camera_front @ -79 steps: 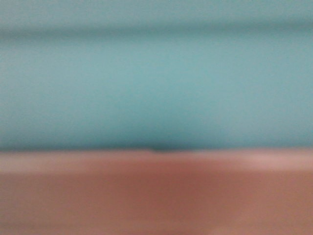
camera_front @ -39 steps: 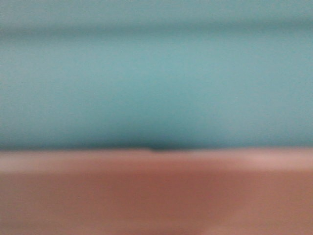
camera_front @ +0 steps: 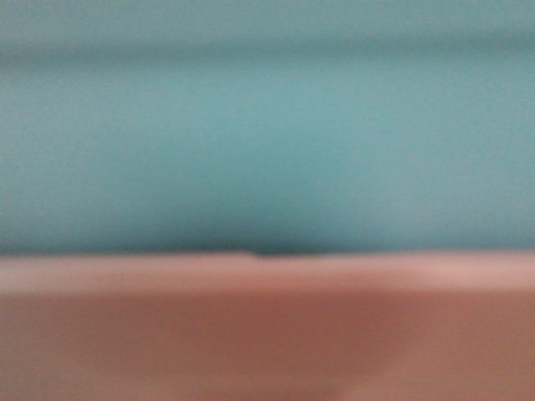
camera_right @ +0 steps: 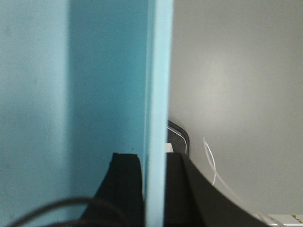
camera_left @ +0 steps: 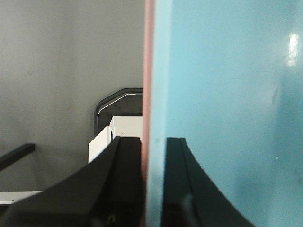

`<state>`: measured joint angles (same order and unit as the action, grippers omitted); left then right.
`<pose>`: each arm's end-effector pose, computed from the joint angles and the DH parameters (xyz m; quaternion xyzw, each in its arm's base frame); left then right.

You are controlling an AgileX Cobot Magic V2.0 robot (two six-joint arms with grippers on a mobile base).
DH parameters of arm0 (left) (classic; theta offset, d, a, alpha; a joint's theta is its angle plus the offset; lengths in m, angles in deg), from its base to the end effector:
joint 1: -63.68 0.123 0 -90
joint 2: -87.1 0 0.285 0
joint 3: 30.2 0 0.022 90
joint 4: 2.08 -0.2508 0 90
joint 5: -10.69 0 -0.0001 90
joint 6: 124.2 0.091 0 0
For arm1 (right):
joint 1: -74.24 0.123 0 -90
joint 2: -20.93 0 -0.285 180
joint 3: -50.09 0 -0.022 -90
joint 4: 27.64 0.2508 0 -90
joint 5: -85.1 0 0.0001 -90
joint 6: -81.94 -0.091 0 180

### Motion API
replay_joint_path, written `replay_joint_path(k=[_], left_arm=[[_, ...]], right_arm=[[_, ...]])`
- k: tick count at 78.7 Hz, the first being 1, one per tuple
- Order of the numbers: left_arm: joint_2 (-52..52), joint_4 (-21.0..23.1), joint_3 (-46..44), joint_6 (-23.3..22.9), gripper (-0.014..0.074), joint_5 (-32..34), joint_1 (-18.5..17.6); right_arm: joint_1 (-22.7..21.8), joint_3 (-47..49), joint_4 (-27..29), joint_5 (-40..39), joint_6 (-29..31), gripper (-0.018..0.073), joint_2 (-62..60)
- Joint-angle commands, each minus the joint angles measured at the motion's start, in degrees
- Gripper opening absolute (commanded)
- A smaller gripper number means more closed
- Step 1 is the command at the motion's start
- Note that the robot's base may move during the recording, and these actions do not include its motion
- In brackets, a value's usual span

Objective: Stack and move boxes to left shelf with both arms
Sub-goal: 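Hold the stacked tubs with both grippers while the base drives to the shelf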

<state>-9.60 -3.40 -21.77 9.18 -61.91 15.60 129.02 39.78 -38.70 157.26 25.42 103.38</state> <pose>0.1636 -0.1792 0.3329 0.0145 0.9905 -0.0926 0.1007 0.1507 0.1847 0.3291 -0.0022 0.9869 0.0543 0.1520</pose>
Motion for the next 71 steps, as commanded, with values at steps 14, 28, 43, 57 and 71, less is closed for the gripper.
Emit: replay_joint_path(k=[14,28,43,57,71], left_arm=[[-1.9,6.4,-2.3,-0.6,-0.0007,-2.7,-1.2],[-1.9,6.4,-2.3,-0.6,-0.0007,-2.7,-1.2],[-1.9,6.4,-2.3,-0.6,-0.0007,-2.7,-1.2],[-1.9,6.4,-2.3,-0.6,-0.0007,-2.7,-1.0],[-1.9,6.2,-2.3,-0.6,-0.0007,-2.4,-1.0]], right_arm=[[0.8,2.3,2.9,1.8,0.3,0.0054,-1.8],[0.8,2.3,2.9,1.8,0.3,0.0054,-1.8],[0.8,2.3,2.9,1.7,0.3,0.0054,-1.8],[0.8,2.3,2.9,1.6,0.3,0.0054,-1.8],[0.8,2.3,2.9,1.4,0.3,0.0054,-1.8]])
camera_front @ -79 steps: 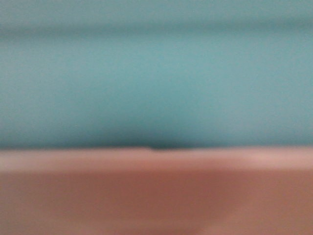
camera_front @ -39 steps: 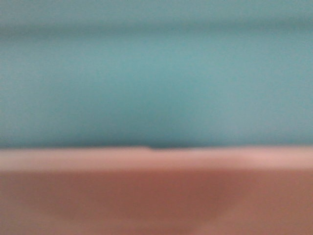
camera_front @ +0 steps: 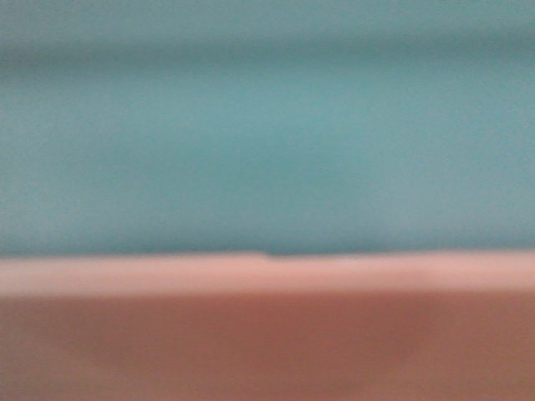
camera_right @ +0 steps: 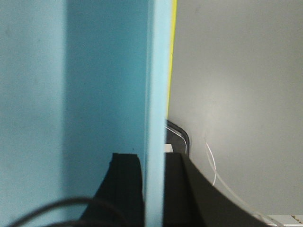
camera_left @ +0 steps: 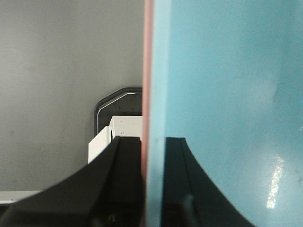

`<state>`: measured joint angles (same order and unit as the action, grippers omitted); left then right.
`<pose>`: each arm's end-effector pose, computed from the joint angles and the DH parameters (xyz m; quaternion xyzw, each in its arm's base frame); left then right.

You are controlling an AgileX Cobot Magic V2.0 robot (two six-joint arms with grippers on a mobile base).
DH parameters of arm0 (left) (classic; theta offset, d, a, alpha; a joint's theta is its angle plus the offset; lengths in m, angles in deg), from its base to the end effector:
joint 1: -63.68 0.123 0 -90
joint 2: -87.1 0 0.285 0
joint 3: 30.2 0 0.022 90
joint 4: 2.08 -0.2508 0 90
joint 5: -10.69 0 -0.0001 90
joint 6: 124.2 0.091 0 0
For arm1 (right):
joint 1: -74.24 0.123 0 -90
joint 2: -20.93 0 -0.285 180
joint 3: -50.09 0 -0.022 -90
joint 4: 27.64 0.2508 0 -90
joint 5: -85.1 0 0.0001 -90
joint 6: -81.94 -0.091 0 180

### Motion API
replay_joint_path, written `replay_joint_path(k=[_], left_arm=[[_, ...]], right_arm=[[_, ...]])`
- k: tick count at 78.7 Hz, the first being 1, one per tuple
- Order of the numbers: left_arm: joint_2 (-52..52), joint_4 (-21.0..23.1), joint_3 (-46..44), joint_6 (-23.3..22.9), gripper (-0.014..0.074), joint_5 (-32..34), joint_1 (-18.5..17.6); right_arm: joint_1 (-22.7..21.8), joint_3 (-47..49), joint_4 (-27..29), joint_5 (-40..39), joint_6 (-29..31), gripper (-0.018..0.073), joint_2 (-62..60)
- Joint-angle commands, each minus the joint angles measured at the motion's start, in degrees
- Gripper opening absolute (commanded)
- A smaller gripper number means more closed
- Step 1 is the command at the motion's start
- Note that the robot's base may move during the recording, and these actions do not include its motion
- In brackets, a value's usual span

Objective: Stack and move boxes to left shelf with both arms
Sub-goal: 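Hold the stacked tubs with both grippers while the base drives to the shelf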

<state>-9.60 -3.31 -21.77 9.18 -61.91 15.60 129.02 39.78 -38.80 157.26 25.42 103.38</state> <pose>0.1635 -0.1793 0.3328 0.0144 0.9905 -0.0931 0.1001 0.1508 0.1846 0.3292 -0.0024 0.9868 0.0538 0.1527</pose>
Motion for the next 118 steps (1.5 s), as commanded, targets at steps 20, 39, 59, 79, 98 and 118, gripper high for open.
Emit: replay_joint_path(k=[20,39,59,79,98,118], left_arm=[[-1.9,6.1,-2.3,-0.6,-0.0007,-2.4,-1.0],[-1.9,7.4,-2.3,-0.6,-0.0007,-2.2,-1.0],[-1.9,7.5,-2.3,-0.6,-0.0007,-2.2,-1.0],[-1.9,7.9,-2.3,-0.6,-0.0007,-2.2,-1.0],[-1.9,8.7,-2.3,-0.6,-0.0007,-2.2,-1.0],[-1.9,9.5,-2.3,-0.6,-0.0007,-2.2,-1.0]], right_arm=[[0.8,2.3,3.0,1.4,0.3,0.0054,-1.8],[0.8,2.3,3.0,1.4,0.3,0.0054,-1.8],[0.8,2.3,3.0,1.4,0.3,0.0054,-1.8],[0.8,2.3,3.0,1.4,0.3,0.0054,-1.8],[0.8,2.3,3.0,1.4,0.3,0.0054,-1.8],[0.7,2.3,3.0,1.4,0.3,0.0054,-1.8]])
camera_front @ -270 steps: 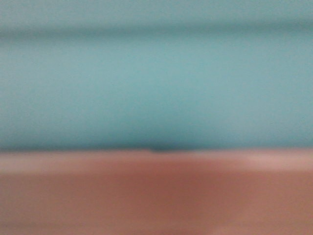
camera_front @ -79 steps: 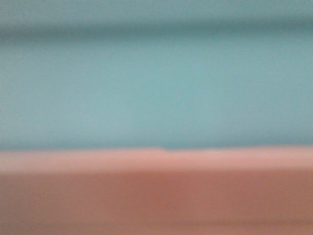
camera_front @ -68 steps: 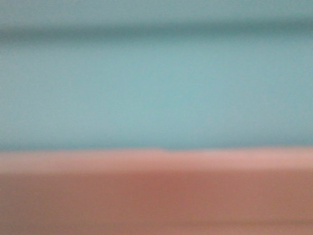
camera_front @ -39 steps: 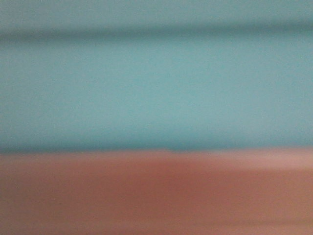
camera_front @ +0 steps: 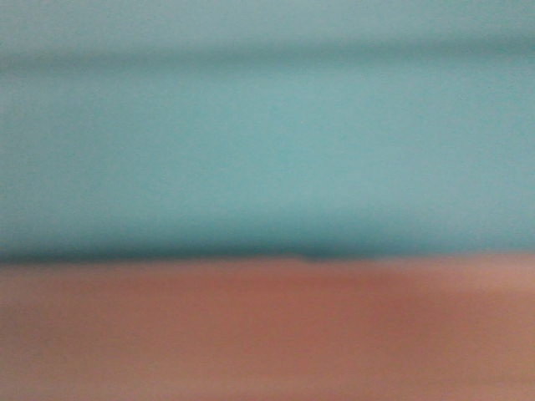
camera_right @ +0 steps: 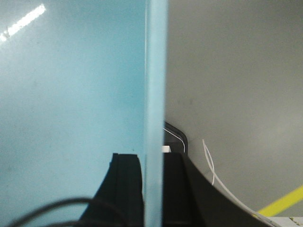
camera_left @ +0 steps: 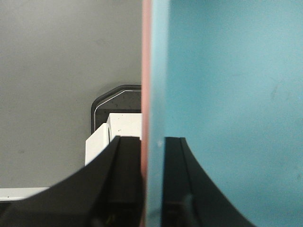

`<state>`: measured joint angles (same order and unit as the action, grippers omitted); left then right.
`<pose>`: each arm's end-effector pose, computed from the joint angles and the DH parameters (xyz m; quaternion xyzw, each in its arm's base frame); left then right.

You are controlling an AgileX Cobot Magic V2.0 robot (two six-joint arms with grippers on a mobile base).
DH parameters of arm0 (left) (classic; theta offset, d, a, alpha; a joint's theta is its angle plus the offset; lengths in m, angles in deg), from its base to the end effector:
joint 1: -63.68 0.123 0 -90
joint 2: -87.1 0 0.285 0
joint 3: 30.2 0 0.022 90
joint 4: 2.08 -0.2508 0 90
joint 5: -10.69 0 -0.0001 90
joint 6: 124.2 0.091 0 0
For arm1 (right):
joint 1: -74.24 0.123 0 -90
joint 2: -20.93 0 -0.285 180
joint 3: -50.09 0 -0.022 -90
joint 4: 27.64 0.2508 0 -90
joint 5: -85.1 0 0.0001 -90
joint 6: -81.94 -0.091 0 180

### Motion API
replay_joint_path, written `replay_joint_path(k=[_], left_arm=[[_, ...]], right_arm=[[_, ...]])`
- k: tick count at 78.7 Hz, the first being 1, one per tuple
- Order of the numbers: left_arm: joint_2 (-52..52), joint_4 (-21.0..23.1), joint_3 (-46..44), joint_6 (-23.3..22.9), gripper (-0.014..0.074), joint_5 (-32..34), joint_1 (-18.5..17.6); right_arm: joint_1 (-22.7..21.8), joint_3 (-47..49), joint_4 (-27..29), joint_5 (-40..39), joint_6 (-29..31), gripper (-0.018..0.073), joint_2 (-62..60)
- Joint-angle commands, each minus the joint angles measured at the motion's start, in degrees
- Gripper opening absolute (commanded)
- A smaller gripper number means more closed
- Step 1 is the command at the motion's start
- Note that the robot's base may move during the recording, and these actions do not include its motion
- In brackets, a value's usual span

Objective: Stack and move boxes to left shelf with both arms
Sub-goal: 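Hold the stacked tubs with both grippers while the base drives to the shelf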

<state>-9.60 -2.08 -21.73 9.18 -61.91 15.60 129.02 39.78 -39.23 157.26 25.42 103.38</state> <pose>0.1620 -0.1805 0.3326 0.0126 0.9906 -0.1000 0.0921 0.1514 0.1842 0.3293 -0.0031 0.9864 0.0517 0.1557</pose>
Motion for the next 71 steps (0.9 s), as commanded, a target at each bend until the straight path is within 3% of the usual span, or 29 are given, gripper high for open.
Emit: replay_joint_path(k=[1,71], left_arm=[[-1.9,8.4,-2.3,-0.6,-0.0007,-2.2,-1.0],[-1.9,9.1,-2.3,-0.6,-0.0007,-2.2,-1.0]], right_arm=[[0.7,2.3,3.4,1.4,0.3,0.0054,-1.8],[0.7,2.3,3.4,1.4,0.3,0.0054,-1.8]])
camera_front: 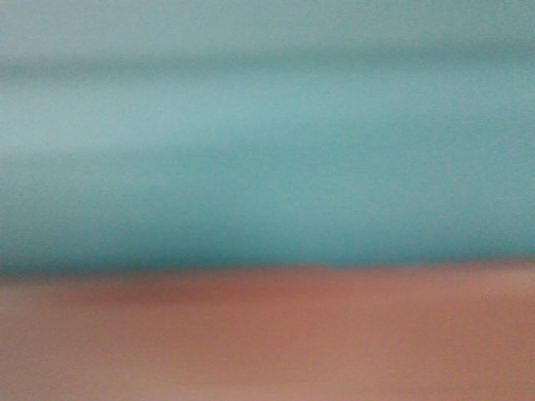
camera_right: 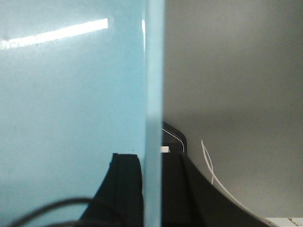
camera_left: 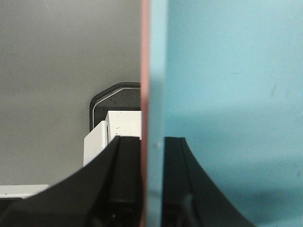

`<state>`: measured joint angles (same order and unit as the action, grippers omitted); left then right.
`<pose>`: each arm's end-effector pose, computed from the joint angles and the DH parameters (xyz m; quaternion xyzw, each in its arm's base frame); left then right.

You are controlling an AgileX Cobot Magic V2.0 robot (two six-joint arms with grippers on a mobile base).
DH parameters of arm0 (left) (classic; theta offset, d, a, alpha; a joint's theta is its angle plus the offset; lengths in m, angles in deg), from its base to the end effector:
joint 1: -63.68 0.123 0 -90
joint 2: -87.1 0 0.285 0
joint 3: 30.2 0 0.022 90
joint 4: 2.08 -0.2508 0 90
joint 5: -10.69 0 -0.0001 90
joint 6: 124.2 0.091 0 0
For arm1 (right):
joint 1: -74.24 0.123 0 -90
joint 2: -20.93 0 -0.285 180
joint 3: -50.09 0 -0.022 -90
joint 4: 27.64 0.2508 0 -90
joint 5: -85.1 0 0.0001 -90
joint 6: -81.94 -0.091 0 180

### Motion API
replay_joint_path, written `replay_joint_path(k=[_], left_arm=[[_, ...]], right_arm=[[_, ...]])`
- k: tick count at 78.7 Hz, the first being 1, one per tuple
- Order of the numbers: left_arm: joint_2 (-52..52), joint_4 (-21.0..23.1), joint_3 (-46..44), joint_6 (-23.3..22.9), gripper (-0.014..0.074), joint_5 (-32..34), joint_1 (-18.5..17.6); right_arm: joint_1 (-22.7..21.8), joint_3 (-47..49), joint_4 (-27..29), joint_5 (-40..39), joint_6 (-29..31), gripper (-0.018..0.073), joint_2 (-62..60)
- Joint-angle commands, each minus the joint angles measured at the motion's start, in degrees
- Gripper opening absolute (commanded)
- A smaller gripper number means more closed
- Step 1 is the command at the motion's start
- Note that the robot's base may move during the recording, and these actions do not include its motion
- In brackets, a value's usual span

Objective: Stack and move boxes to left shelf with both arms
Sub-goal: 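Hold the stacked tubs with both grippers while the base drives to the shelf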

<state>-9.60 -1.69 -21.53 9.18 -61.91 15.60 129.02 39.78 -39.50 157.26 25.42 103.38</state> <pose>0.1614 -0.1807 0.3317 0.0121 0.9909 -0.1010 0.0885 0.1517 0.1840 0.3294 -0.0035 0.9862 0.0504 0.1576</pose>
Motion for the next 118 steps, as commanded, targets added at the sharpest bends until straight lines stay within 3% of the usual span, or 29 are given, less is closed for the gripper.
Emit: replay_joint_path(k=[1,118], left_arm=[[-1.9,8.7,-2.5,-0.6,-0.0007,-2.2,-1.0],[-1.9,8.7,-2.5,-0.6,-0.0007,-2.1,-1.0]], right_arm=[[0.7,2.3,3.7,1.4,0.3,0.0054,-1.8],[0.7,2.3,3.7,1.3,0.3,0.0054,-1.8]])
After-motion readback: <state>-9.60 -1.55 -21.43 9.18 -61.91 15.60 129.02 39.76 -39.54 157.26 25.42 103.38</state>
